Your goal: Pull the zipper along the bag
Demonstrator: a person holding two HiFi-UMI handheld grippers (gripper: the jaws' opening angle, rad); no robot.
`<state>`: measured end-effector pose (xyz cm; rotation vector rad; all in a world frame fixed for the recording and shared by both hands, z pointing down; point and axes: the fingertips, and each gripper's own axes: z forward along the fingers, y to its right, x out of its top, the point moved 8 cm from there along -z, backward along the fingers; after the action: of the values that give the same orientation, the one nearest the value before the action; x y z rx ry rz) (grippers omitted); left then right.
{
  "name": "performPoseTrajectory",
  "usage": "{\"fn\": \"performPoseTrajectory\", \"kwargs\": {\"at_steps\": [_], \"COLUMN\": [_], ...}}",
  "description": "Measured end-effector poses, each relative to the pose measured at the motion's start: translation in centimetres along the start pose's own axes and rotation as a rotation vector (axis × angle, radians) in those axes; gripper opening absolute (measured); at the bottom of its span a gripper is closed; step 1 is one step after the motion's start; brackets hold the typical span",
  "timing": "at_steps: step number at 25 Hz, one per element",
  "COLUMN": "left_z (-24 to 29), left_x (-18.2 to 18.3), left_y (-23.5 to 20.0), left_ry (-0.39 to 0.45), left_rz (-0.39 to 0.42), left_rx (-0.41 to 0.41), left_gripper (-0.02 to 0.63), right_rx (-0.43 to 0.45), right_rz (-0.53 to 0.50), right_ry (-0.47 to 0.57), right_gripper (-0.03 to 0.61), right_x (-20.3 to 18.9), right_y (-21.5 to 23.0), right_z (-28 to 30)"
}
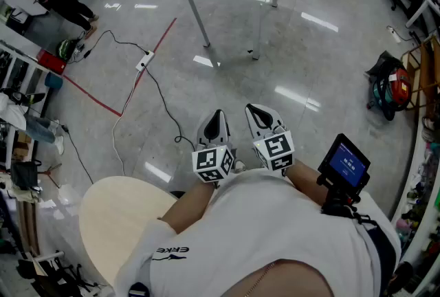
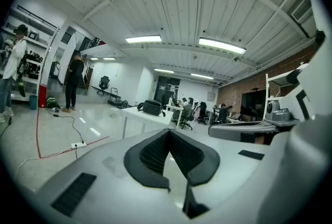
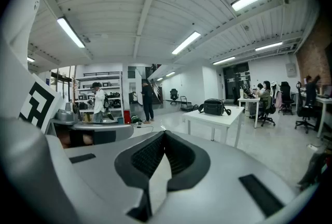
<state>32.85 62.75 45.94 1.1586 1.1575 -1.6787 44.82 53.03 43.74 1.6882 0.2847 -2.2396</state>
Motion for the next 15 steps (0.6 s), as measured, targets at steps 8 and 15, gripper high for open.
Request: {"fn": "performPoseTrajectory", "kwargs": {"at_steps": [8,15], "left_z": [0.25,0.0], "left_x": [-0.06,0.01], "left_y": [-0.16,-0.84], "left_ry": [-0.004,-0.003], "left_rz": [-0.004,-0.01], "left_rx": [0.003,0.008], "left_gripper": [0.005,0.005], "right_rx": [0.009,0.014], "right_rz": [0.01,0.016], "right_ry": [-0.004,0.0], "right_gripper": [0.005,0.005], "right_x": [-0.09,-0.01], "right_y": [0.13,-0.46], "right_z": [0.16,0.49]}}
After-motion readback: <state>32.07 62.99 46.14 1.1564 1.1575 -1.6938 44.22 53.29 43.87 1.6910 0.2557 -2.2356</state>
